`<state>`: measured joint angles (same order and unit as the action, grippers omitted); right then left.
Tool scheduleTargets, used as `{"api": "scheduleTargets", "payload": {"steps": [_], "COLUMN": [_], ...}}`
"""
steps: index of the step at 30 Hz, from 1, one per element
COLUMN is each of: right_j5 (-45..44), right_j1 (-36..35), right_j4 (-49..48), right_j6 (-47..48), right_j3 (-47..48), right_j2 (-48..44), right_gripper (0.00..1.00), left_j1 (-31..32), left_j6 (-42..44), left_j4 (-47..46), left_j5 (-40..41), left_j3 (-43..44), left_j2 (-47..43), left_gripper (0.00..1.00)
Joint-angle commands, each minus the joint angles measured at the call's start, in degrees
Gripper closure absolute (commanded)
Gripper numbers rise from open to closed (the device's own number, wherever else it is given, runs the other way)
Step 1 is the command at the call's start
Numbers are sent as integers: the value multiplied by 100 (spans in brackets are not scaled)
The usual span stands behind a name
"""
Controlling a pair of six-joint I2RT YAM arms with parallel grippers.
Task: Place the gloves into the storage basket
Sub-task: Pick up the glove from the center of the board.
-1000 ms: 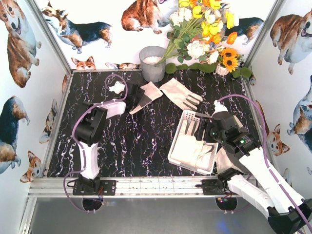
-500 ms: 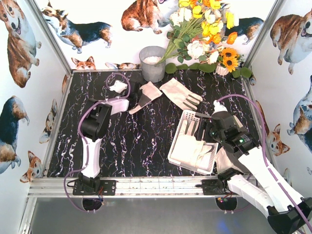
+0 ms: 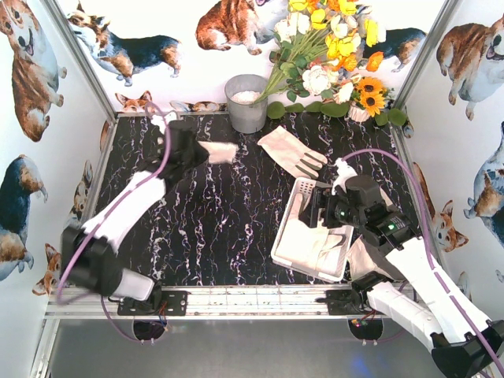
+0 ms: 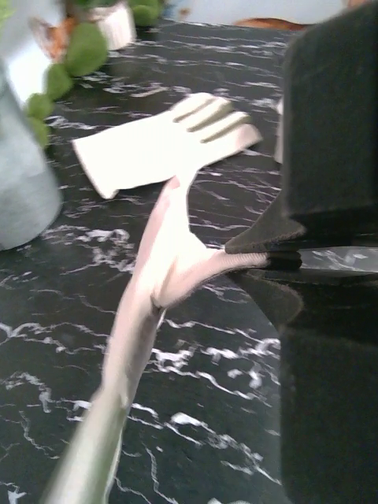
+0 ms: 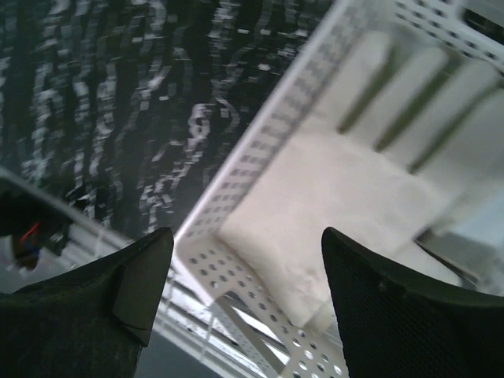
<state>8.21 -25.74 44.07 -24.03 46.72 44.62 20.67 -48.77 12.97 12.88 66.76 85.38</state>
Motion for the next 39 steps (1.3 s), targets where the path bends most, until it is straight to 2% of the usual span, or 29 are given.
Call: {"api": "scheduleTargets", "payload": {"steps": [1, 4, 6, 12, 13, 16, 19, 27, 34, 39], "right_j5": [1618, 2022, 1987, 937, 699, -25, -643, -809, -937, -1252], "right_j1": [-38, -208, -489, -1818, -2042, -2665, -3138, -3672, -3985, -4071], "right_j4": [-1234, -1771, -2023, -2490, -2604, -2878, -3147, -3723, -3776, -4183], "right_j6": [289, 312, 458, 966, 1072, 1572, 2121, 3067, 3461, 3677], "right_j3": [382, 442, 529, 708, 693, 659, 610, 698, 882, 859], "right_j2": [21, 82, 143, 357, 381, 505, 703, 1545, 2194, 2512], "right_gripper": [21, 19, 18, 18, 19, 32, 32, 22, 19, 20], "left_j1": [-44, -32, -34, 61, 75, 106, 150, 334, 454, 605], "left_j6": [1228, 1342, 1351, 1201, 1165, 1127, 1199, 1140, 905, 807], "left_j4": [2004, 2785, 3058, 3442, 3454, 3543, 3603, 3565, 3420, 3317], "left_j5": [-1210, -1656, -2072, -3130, -3250, -3516, -3741, -4120, -4170, -4298], "left_j3": [-197, -260, -304, -450, -494, -533, -534, -559, -553, -600], "left_j2": [-956, -1645, -2002, -2600, -2658, -2765, -2805, -2829, -2960, -2995], "left_gripper": [100, 100, 100, 100, 100, 100, 100, 100, 100, 100]}}
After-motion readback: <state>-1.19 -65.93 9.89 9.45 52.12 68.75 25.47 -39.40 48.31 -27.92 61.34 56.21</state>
